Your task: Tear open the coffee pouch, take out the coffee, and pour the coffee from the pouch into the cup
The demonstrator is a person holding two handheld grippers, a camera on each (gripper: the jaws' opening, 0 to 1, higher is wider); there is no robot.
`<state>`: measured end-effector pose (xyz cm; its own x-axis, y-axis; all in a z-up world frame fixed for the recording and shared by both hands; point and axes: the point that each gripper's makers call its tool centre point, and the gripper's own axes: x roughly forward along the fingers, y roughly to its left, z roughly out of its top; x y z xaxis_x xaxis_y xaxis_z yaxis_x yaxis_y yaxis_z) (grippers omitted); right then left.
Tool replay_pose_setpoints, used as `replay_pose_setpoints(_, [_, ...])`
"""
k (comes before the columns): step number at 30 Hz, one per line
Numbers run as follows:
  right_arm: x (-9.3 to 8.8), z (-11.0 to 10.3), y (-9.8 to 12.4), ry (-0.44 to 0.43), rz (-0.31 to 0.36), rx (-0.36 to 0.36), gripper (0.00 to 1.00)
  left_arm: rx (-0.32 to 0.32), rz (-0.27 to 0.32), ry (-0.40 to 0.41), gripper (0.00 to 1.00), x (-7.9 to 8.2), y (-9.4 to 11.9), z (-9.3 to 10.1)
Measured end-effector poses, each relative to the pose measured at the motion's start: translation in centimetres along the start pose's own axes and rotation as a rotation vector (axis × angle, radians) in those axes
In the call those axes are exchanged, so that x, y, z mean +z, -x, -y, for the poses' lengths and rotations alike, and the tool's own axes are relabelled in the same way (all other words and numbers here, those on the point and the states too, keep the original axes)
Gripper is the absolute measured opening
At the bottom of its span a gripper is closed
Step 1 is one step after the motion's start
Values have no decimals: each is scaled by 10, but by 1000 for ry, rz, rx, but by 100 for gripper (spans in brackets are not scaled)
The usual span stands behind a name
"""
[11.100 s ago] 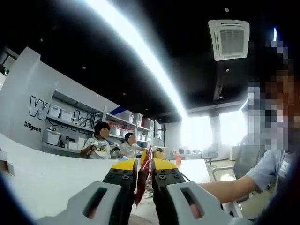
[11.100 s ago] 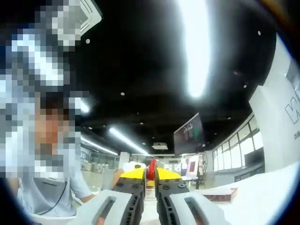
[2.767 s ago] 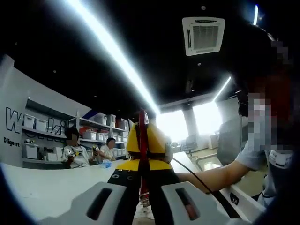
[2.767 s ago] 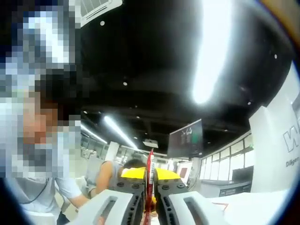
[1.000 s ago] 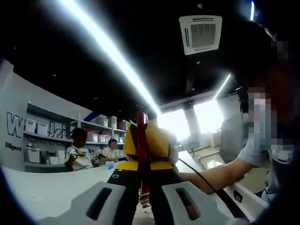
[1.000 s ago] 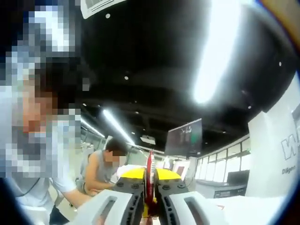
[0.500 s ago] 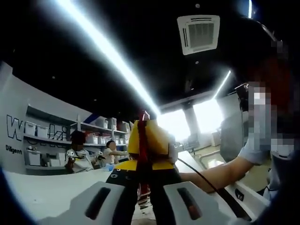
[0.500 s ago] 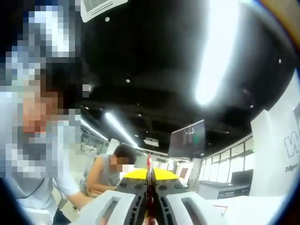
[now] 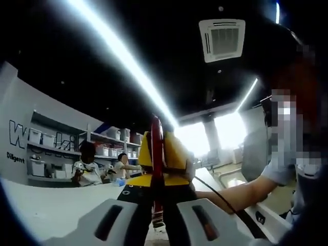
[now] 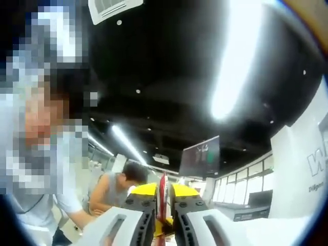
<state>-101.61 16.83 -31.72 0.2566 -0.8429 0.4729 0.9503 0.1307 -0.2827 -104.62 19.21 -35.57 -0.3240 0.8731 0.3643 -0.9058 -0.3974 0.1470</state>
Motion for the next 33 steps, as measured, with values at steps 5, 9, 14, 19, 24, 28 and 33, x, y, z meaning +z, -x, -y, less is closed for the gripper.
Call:
replay_pose_setpoints(5, [3, 4, 18, -80, 2, 42, 12, 9, 52, 49, 6, 8, 4, -7])
replay_pose_setpoints(9, [-1, 11, 31, -157, -2, 37, 12, 10, 119, 89, 6, 19, 8, -11])
replay_pose_setpoints(14, [-19, 6, 38, -172, -88, 76, 12, 4, 135, 111, 7, 20, 8, -10])
replay_pose_setpoints(19, [-35, 4, 36, -167, -163, 74, 12, -3, 189, 89, 7, 28, 8, -9])
replay_pose_setpoints(24, [-39, 1, 31, -166, -171, 78, 10, -36, 225, 97, 7, 33, 9, -5])
replay_pose_setpoints(28, [-39, -2, 29, -148, -181, 85, 6, -30, 219, 82, 7, 31, 8, -5])
replay_pose_setpoints(33, [-40, -3, 28, -133, -200, 78, 4, -12, 210, 99, 10, 30, 9, -7])
